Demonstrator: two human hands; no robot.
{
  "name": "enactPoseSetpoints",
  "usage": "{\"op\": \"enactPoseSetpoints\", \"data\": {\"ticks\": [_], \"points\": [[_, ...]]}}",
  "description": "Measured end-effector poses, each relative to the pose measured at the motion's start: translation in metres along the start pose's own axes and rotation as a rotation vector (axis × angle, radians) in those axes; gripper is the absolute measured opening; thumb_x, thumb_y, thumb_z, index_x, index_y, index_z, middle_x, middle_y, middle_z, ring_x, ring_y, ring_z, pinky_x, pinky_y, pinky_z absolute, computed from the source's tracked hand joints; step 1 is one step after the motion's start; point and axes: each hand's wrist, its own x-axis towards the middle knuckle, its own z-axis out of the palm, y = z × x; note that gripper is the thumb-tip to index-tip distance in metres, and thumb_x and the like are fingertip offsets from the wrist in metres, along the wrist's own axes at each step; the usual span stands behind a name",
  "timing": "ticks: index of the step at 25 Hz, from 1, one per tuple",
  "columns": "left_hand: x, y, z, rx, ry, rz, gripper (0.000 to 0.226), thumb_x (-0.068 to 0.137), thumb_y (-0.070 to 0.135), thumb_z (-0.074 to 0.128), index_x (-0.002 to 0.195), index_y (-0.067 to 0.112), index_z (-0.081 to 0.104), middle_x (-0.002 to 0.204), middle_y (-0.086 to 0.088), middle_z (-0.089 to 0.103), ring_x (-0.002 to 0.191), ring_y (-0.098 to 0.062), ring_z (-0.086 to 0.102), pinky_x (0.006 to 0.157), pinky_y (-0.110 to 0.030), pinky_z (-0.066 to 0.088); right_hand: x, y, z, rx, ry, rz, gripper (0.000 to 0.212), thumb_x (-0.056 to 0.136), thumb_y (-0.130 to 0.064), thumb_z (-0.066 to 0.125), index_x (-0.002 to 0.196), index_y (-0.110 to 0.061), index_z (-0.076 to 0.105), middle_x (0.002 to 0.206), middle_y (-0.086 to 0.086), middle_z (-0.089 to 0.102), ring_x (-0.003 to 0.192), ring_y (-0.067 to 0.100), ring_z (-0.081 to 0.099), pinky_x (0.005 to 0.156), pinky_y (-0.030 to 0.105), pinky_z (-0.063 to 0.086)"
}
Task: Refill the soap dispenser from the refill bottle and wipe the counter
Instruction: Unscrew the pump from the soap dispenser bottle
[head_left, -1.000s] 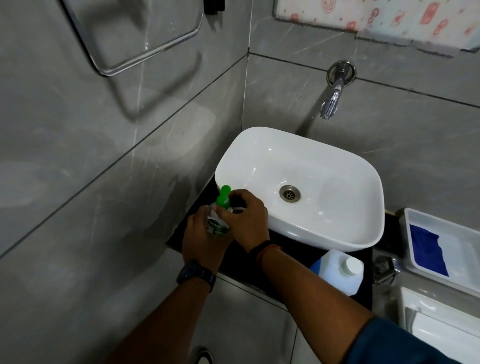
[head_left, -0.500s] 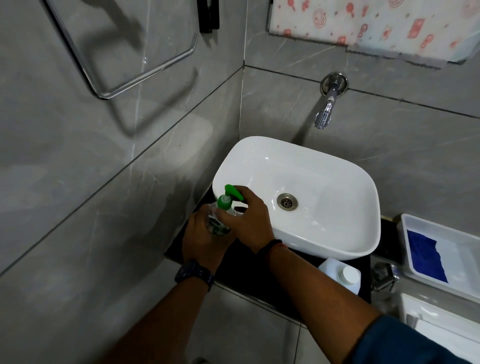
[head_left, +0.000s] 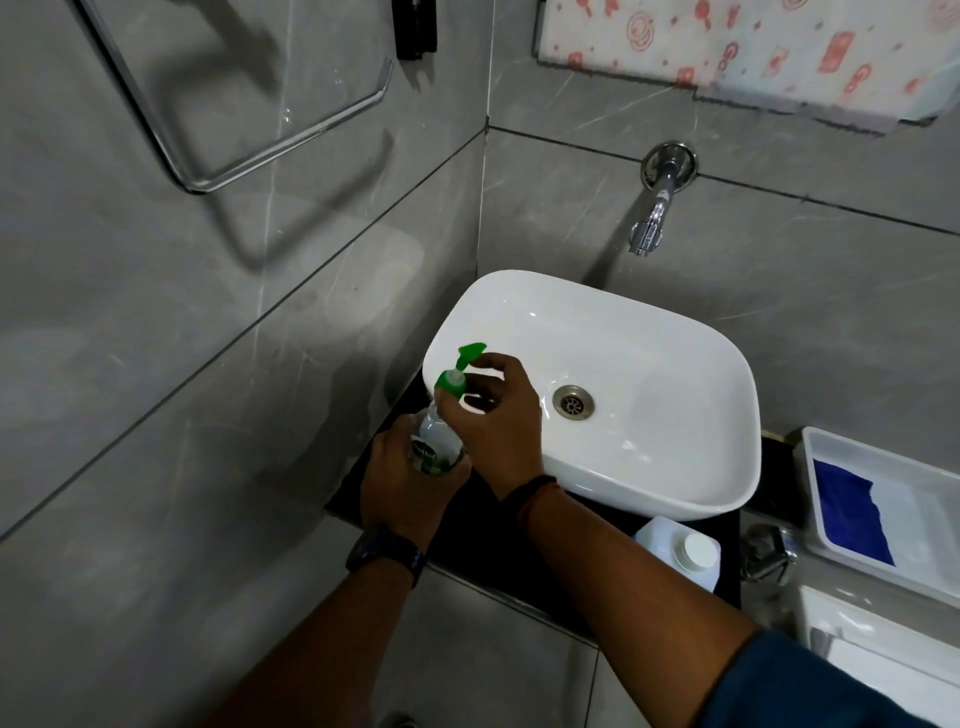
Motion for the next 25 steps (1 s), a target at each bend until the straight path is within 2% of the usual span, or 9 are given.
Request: {"op": "enactPoseSetpoints", "data": {"ticks": [3, 6, 8, 10, 13, 17, 19, 22, 25], "points": [[0.0, -0.01, 0.001, -0.066, 0.047, -0.197, 0.068, 0.053, 0.048, 0.081, 0.111, 0.019, 0.058, 0.107, -0.005, 0.063, 0.094, -0.025, 0.061, 0.071, -0.025, 0.041, 0.008, -0.025, -0.002, 0.134, 0.075, -0.142, 0.032, 0.072, -0.001, 0.078, 0.09, -0.019, 0.059, 0.086, 0.005, 0.07, 0.08, 0.019, 0.069, 0.077, 0.031, 0.056], [0.006, -0.017, -0.001, -0.124, 0.046, -0.279, 0.069, 0.05, 0.048, 0.086, 0.108, 0.024, 0.057, 0.109, -0.003, 0.063, 0.094, -0.024, 0.062, 0.074, -0.03, 0.048, 0.019, -0.052, -0.004, 0.294, 0.146, -0.234, 0.028, 0.072, 0.01, 0.073, 0.089, -0.008, 0.059, 0.08, 0.007, 0.066, 0.068, 0.009, 0.064, 0.069, 0.019, 0.052], [0.008, -0.024, -0.003, -0.129, 0.058, -0.292, 0.067, 0.051, 0.048, 0.086, 0.106, 0.026, 0.055, 0.109, -0.002, 0.063, 0.093, -0.023, 0.062, 0.072, -0.029, 0.046, 0.027, -0.066, -0.008, 0.421, 0.192, -0.273, 0.03, 0.074, 0.011, 0.071, 0.088, -0.012, 0.058, 0.077, 0.003, 0.063, 0.063, 0.003, 0.059, 0.065, 0.015, 0.049], [0.009, -0.031, -0.004, -0.135, 0.071, -0.305, 0.069, 0.051, 0.048, 0.086, 0.108, 0.027, 0.053, 0.112, -0.003, 0.062, 0.096, -0.026, 0.062, 0.074, -0.029, 0.045, 0.03, -0.07, -0.013, 0.422, 0.217, -0.335, 0.03, 0.075, 0.006, 0.071, 0.089, -0.017, 0.059, 0.08, 0.0, 0.065, 0.067, 0.005, 0.06, 0.067, 0.017, 0.049], [0.009, -0.041, -0.004, -0.165, 0.08, -0.383, 0.086, 0.053, 0.046, 0.087, 0.124, 0.024, 0.046, 0.125, -0.007, 0.059, 0.11, -0.031, 0.058, 0.088, -0.039, 0.05, 0.022, -0.048, -0.018, 0.058, 0.159, -0.387, 0.023, 0.075, -0.003, 0.072, 0.094, -0.013, 0.063, 0.086, 0.002, 0.068, 0.069, 0.014, 0.063, 0.066, 0.029, 0.055], [0.009, -0.052, 0.002, -0.239, 0.091, -0.364, 0.084, 0.051, 0.035, 0.09, 0.121, 0.02, 0.045, 0.124, -0.01, 0.059, 0.111, -0.031, 0.057, 0.091, -0.042, 0.05, 0.0, 0.019, -0.032, -0.449, -0.07, -0.16, 0.025, 0.076, -0.014, 0.073, 0.1, -0.011, 0.069, 0.094, 0.01, 0.07, 0.078, 0.023, 0.066, 0.076, 0.041, 0.053], [0.007, -0.056, 0.008, -0.258, 0.114, -0.359, 0.083, 0.05, 0.032, 0.091, 0.118, 0.019, 0.045, 0.122, -0.012, 0.058, 0.108, -0.031, 0.058, 0.09, -0.04, 0.05, -0.009, 0.05, -0.041, -0.714, -0.234, -0.063, 0.03, 0.078, -0.02, 0.07, 0.108, -0.015, 0.068, 0.1, 0.012, 0.07, 0.09, 0.029, 0.065, 0.083, 0.039, 0.05], [0.006, -0.063, 0.018, -0.276, 0.091, -0.352, 0.088, 0.05, 0.031, 0.092, 0.122, 0.017, 0.043, 0.126, -0.014, 0.056, 0.112, -0.031, 0.057, 0.094, -0.042, 0.048, -0.015, 0.084, -0.046, -0.927, -0.415, 0.013, 0.031, 0.084, -0.02, 0.061, 0.114, -0.014, 0.065, 0.11, 0.013, 0.068, 0.102, 0.032, 0.061, 0.086, 0.035, 0.046], [0.006, -0.068, 0.027, -0.295, 0.05, -0.314, 0.089, 0.05, 0.027, 0.092, 0.125, 0.015, 0.044, 0.127, -0.012, 0.057, 0.112, -0.026, 0.056, 0.093, -0.03, 0.04, -0.013, 0.105, -0.042, -1.071, -0.532, 0.022, 0.03, 0.089, -0.022, 0.055, 0.117, -0.012, 0.061, 0.115, 0.014, 0.063, 0.104, 0.035, 0.059, 0.088, 0.038, 0.046]]}}
